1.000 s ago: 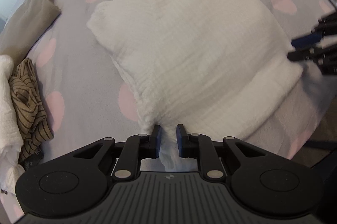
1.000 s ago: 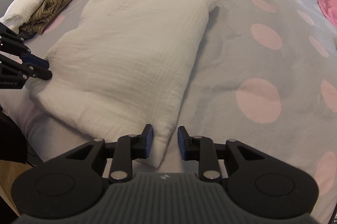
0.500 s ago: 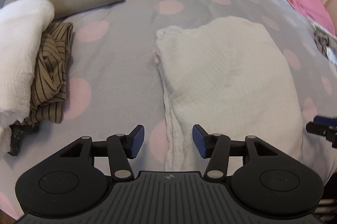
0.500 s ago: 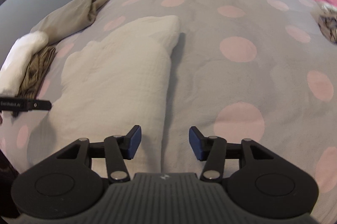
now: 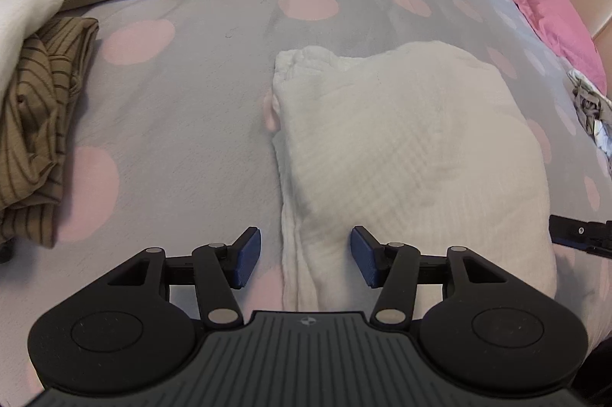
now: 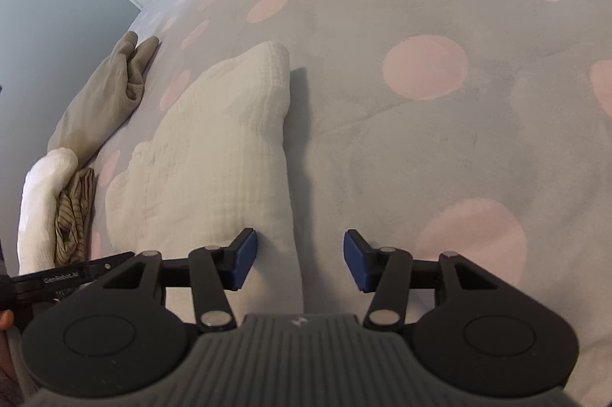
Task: Fold clothes
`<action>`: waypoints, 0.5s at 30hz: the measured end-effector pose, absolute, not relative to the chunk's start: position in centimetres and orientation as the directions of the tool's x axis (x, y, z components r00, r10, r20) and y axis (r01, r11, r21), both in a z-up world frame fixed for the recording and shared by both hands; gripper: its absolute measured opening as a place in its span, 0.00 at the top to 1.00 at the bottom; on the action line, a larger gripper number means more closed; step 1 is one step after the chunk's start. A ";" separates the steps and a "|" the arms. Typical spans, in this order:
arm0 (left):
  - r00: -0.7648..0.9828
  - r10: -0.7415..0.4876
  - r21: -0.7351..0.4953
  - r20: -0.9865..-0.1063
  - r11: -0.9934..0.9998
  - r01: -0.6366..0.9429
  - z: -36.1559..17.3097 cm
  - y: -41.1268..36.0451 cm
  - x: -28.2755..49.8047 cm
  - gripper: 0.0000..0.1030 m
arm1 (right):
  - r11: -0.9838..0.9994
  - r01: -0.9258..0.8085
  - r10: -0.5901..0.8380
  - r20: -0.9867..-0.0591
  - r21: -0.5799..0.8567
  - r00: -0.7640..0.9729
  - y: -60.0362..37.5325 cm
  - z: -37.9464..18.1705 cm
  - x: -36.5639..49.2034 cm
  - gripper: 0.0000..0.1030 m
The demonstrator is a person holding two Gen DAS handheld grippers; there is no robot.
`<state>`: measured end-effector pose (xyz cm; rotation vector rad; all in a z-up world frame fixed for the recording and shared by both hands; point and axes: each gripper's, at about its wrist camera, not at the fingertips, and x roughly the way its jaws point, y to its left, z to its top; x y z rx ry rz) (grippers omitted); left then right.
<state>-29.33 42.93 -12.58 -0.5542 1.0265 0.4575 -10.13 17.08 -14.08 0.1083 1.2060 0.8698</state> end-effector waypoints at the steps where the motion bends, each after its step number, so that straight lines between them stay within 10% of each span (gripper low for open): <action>1: 0.452 0.093 -0.223 -0.887 0.771 -0.597 -12.8 43.2 -29.1 0.49 | 0.680 -0.520 0.641 -0.763 0.517 0.080 17.4 -14.3 -9.8 0.47; 15: 0.533 0.015 -0.349 -0.846 0.741 -0.574 -13.6 45.9 -27.3 0.44 | 0.640 -0.458 0.706 -0.708 0.617 0.031 21.5 -16.2 -6.3 0.29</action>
